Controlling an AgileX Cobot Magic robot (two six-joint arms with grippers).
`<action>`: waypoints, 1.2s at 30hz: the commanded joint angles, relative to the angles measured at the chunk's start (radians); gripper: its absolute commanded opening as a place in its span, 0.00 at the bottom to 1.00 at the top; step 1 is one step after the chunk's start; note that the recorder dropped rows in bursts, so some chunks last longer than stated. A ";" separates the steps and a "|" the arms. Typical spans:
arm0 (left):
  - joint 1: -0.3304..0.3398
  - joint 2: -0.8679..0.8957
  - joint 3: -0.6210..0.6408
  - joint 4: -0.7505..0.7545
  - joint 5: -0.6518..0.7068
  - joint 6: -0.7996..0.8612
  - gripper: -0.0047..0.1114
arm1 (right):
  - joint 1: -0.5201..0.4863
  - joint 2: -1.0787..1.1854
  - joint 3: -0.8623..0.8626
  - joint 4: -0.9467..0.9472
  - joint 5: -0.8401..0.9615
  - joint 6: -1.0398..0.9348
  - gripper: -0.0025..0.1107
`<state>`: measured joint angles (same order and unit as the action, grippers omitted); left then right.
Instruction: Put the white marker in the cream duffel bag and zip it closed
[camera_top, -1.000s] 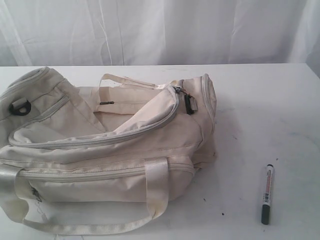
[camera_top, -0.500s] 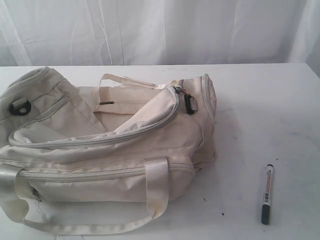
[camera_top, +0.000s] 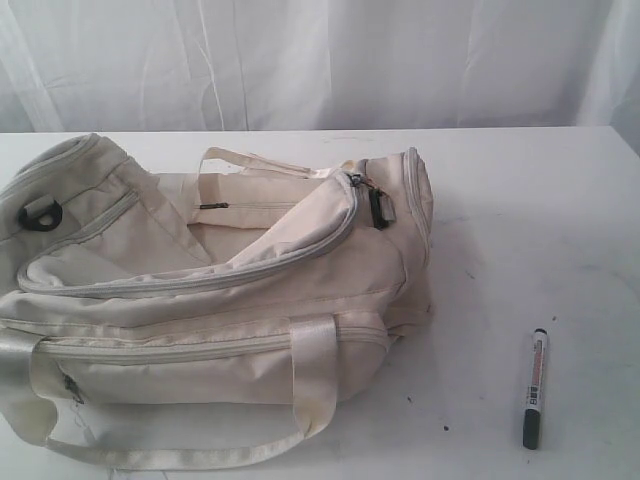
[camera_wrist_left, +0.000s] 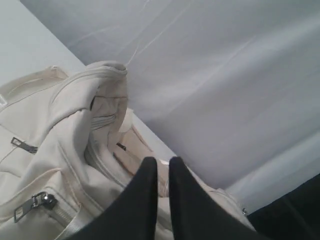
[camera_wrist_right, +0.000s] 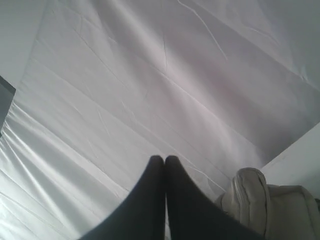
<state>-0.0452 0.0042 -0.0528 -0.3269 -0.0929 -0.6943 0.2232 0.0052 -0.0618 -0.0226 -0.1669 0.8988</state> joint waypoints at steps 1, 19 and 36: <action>0.003 -0.004 -0.042 -0.016 -0.012 -0.012 0.18 | -0.003 -0.005 -0.098 -0.040 0.095 0.007 0.02; 0.003 -0.004 -0.094 0.018 0.227 0.022 0.18 | -0.003 0.459 -0.451 0.518 0.663 -0.953 0.02; 0.003 -0.004 -0.119 -0.133 0.381 0.215 0.04 | -0.003 0.828 -0.521 0.638 0.667 -1.194 0.10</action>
<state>-0.0452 0.0042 -0.1629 -0.3645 0.2734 -0.5934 0.2232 0.8210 -0.5766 0.6069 0.5231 -0.2803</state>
